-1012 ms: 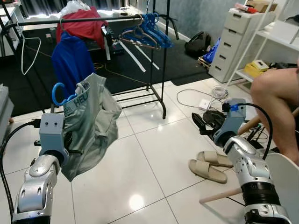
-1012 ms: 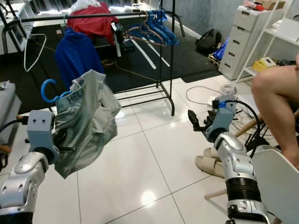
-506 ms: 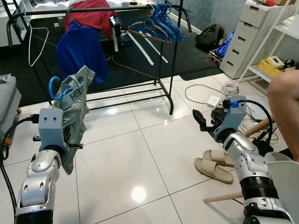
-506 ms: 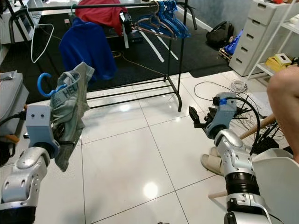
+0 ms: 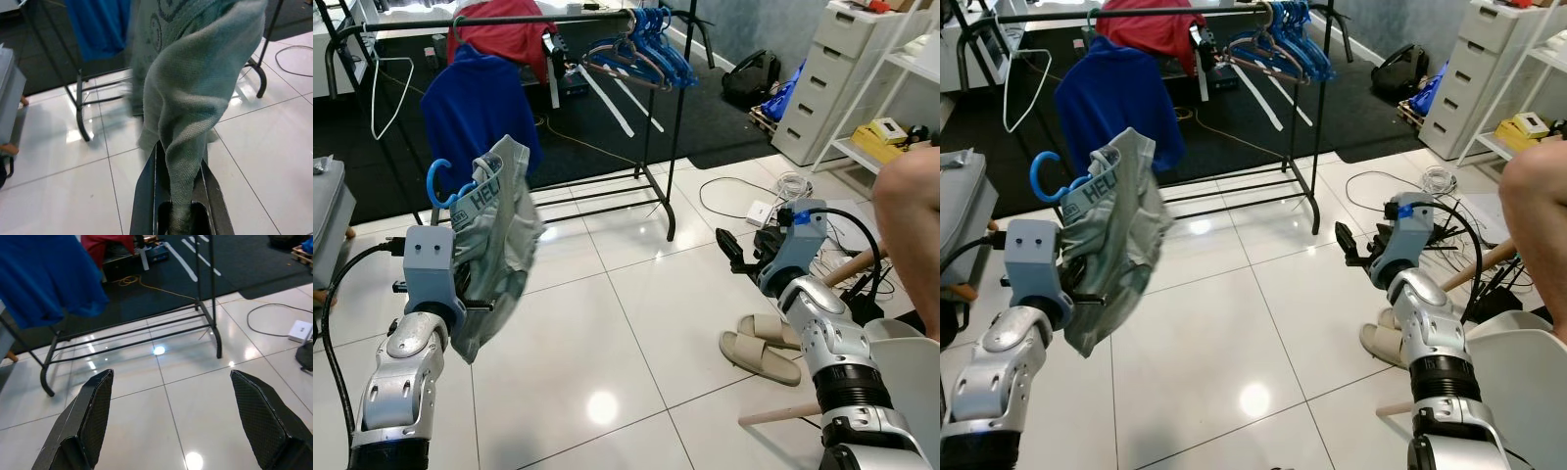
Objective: Hang hanger
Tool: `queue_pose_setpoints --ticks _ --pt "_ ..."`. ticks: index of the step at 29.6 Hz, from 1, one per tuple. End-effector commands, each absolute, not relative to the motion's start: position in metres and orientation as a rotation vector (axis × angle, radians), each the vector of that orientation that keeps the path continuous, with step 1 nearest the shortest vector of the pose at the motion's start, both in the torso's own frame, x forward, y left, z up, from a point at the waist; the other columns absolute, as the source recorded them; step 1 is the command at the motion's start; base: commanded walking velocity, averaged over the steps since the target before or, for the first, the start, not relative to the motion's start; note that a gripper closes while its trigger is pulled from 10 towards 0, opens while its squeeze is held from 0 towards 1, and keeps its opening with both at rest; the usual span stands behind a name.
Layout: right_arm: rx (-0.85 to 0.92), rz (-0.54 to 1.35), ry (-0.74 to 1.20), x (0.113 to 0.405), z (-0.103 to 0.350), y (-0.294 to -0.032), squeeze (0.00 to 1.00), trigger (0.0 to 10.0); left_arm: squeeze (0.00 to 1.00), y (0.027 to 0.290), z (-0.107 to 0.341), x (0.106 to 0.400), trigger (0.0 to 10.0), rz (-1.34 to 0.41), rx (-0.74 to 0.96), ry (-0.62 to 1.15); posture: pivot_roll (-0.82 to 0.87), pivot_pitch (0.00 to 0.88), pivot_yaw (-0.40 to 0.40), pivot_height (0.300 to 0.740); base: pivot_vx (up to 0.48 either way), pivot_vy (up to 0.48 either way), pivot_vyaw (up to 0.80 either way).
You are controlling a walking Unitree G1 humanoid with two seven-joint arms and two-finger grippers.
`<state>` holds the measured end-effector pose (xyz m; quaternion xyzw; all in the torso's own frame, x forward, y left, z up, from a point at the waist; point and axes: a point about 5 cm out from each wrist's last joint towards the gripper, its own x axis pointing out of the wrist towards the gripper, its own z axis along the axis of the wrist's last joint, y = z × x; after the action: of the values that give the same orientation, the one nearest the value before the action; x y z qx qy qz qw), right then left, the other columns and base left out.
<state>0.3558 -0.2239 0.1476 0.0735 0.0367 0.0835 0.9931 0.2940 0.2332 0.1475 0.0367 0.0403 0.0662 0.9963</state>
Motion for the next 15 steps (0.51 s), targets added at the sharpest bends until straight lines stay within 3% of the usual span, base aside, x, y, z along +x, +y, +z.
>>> queue_pose_setpoints --ticks 1,15 --pt "0.141 0.156 0.063 0.3565 0.1497 -0.2268 0.0 10.0 0.0 0.2306 0.1494 0.2973 10.0 0.121 0.069 0.066 -0.07 0.111 -0.028 0.74 0.292 0.0 0.0" --pt "0.155 0.164 0.051 0.3584 0.1507 -0.2252 0.0 10.0 0.0 0.2248 0.152 0.3009 10.0 0.082 0.096 0.056 -0.06 0.114 -0.019 0.74 0.314 0.0 0.0"
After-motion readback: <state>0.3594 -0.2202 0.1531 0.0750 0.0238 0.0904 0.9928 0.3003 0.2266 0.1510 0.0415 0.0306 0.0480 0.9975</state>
